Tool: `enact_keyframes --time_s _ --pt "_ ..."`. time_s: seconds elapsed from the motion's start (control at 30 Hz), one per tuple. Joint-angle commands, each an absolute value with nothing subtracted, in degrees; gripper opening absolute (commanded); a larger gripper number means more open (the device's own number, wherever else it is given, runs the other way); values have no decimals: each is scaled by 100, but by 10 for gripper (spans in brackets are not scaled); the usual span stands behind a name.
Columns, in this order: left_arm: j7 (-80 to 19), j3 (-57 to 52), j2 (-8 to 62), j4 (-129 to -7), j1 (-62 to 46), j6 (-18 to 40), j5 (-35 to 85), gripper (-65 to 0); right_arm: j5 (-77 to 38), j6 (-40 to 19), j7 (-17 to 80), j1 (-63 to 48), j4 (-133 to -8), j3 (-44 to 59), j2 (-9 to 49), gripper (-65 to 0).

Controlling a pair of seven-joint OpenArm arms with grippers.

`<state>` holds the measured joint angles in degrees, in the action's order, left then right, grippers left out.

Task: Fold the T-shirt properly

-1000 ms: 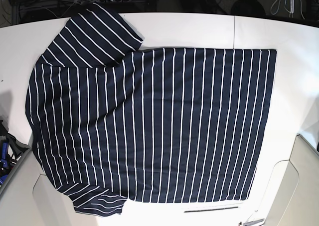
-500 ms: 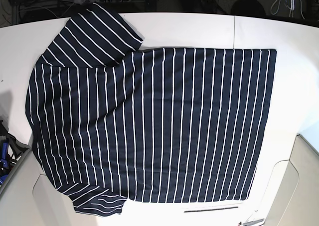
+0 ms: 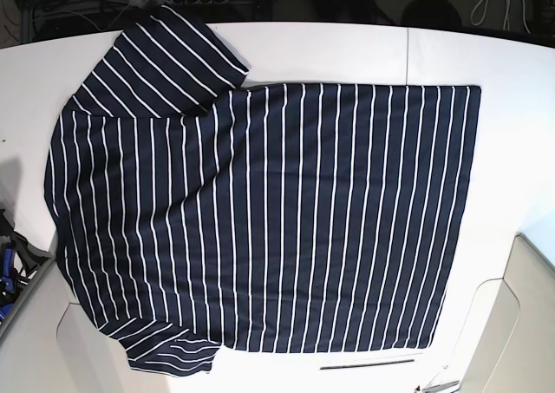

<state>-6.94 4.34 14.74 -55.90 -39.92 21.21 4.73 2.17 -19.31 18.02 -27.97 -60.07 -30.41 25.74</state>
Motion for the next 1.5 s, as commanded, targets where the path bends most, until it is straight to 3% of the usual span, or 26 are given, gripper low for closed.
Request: enact_keyframes --time_s 0.0,0.3,0.47,0.7,0.93,1.23,1.3,1.4,1.47 --pt "-646 244 1546 -5776 -4219 2281 495 -501 132 -2097 1863 -3022 -6226 -2899 2766 -327" --pt "-1122 -1109 1575 -7328 -5330 2941 1028 -501 -1444 -3354 2630 -4134 -8029 -1122 3203 -329" --pt "-1400 -1643 1570 -8073 -5881 3157 1492 -501 -2471 -3441 3638 -4449 -9150 -272 3205 -334" --pt "-1761 -2436 1573 -8713 -6145 4000 1769 -500 -3500 -3476 4300 -4477 -10219 364 3203 -334" --pt "-2650 -3437 1573 -9336 -6145 4000 3041 -500 -4171 -3472 4418 -4445 -10805 910 3201 -334" --pt "-2770 -4259 1719 -10204 -6141 4000 4139 -499 -4917 -3492 4571 -4056 -10820 2141 3037 -333" --pt "-2770 -4257 1798 -10326 -6119 4000 4187 -465 -5006 -3468 4574 -3898 -10812 2329 2985 -333" --pt "-2768 -4257 1881 -10409 -6086 4000 4353 -342 -5151 -3468 4663 -3677 -10724 2504 2934 -329" --pt "-2751 -4257 1957 -10409 -6075 4000 4473 -303 -5142 -3465 4676 -3555 -10586 2528 2934 -274"
